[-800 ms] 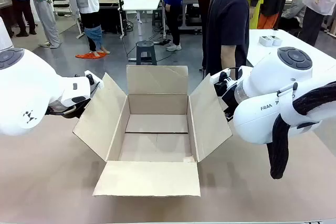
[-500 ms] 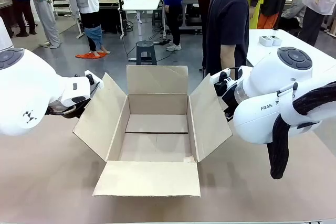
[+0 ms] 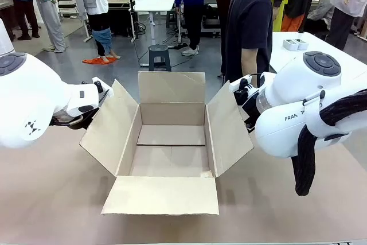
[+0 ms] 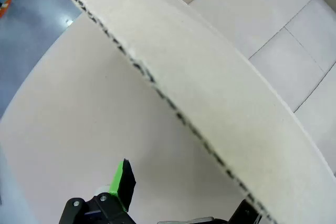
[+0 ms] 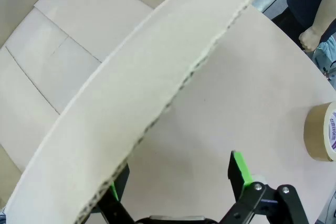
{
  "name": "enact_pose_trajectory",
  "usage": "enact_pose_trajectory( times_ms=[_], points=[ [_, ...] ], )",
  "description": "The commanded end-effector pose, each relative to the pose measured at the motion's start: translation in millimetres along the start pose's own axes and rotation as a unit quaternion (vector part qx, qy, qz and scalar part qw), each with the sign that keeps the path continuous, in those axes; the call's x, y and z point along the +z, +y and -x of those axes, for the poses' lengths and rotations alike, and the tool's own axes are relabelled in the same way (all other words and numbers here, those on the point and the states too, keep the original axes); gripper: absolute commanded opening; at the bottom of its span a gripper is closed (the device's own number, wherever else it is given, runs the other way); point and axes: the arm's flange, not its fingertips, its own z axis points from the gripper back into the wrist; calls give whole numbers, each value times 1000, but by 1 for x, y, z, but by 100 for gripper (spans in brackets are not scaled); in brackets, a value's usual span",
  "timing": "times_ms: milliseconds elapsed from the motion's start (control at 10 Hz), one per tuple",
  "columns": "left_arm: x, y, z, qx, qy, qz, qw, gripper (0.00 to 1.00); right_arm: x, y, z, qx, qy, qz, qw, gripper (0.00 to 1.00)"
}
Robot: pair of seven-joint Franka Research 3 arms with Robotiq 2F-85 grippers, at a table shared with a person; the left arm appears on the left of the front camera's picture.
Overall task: Wrap the clocks to prevent damage.
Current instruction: Open the side flaps of the Package Box.
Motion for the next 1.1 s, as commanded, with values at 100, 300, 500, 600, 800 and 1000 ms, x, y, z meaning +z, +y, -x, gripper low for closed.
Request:
enact_pose_trajectory(
  times_ms=[100, 300, 500, 600, 800, 1000],
  points=[
    [0, 0, 0, 0, 0, 0, 1000, 100, 0, 0, 0, 0, 0, 0, 1000, 100],
    [0, 0, 0, 0, 0, 0, 1000, 100, 0, 0, 0, 0, 0, 0, 1000, 100],
    [0, 0, 0, 0, 0, 0, 1000, 100, 0, 0, 0, 0, 0, 0, 1000, 100],
    [21, 16, -4, -44, 1, 0, 999, 100, 28, -13, 3, 13, -4, 2, 1000, 100],
    [74, 54, -28, -94, 24, 5, 995, 100, 101, -42, -2, -1, -3, 34, 999, 100],
    [135, 70, -54, -103, 26, -5, 994, 100, 177, -46, -23, -1, 7, 77, 997, 100]
  ],
)
